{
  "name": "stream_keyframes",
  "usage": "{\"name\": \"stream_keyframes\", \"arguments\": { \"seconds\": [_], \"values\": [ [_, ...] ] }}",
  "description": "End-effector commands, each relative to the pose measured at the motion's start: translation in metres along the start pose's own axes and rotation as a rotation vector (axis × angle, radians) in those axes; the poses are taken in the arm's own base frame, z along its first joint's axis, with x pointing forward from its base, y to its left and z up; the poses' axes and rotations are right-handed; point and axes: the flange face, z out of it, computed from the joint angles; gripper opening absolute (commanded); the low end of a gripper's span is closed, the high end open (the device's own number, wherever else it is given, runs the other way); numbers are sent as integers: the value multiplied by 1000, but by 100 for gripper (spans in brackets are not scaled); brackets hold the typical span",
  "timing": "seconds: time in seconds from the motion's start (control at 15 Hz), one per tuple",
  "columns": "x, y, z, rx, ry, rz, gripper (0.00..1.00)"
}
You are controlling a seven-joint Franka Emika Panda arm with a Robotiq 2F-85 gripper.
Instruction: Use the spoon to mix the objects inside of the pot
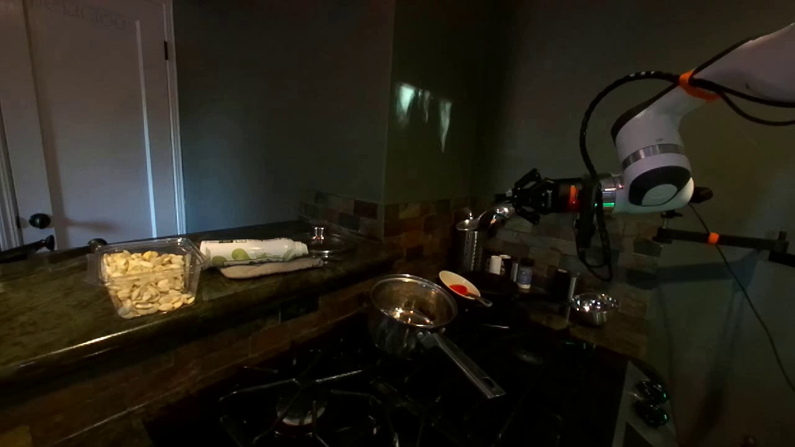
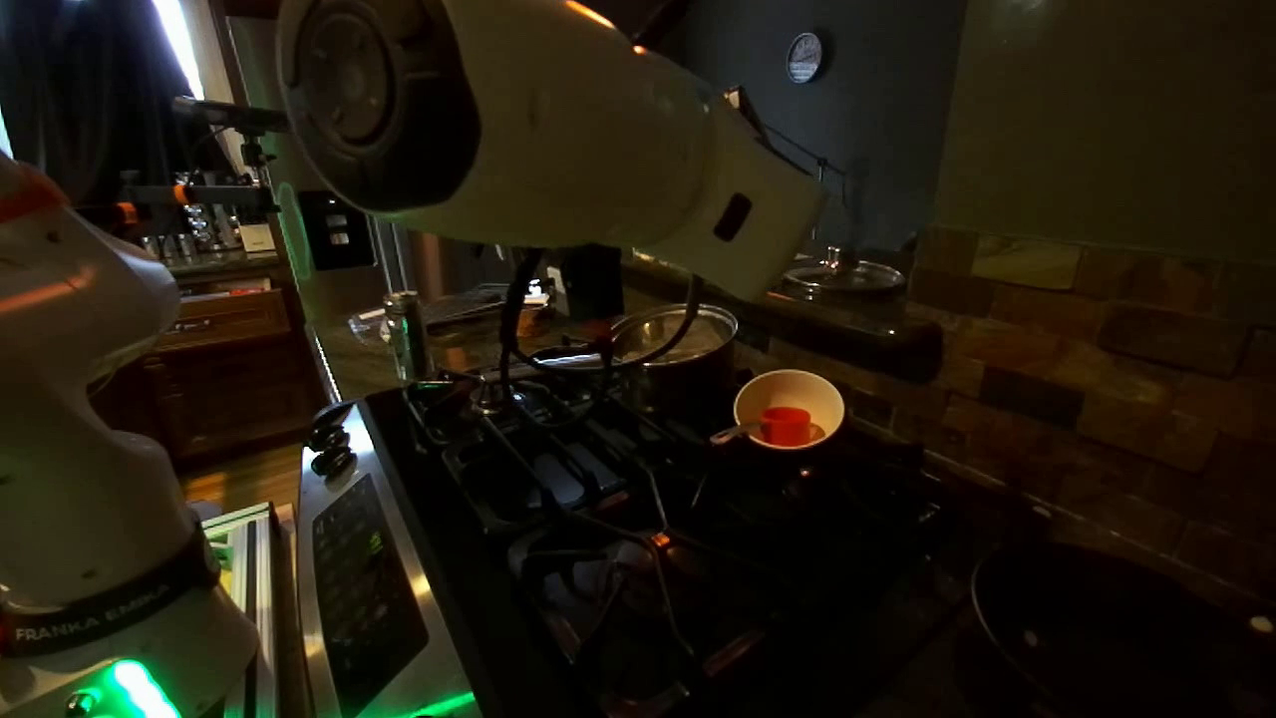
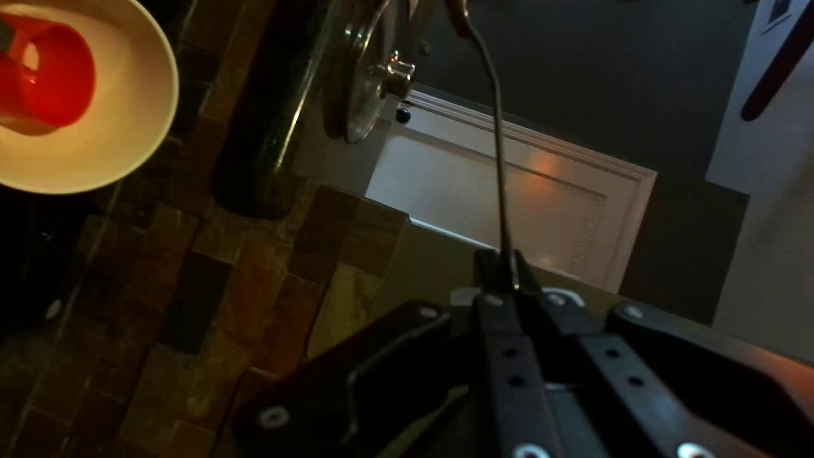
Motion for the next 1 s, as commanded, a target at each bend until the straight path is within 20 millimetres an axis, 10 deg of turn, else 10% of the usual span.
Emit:
{"name": "stream_keyframes", "arguments": {
  "seconds": [0.0,0.93],
  "values": [
    [-1,-1,0,9,7,-10,3],
    [-106,-92,68,6,-218,-697,1]
  ]
}}
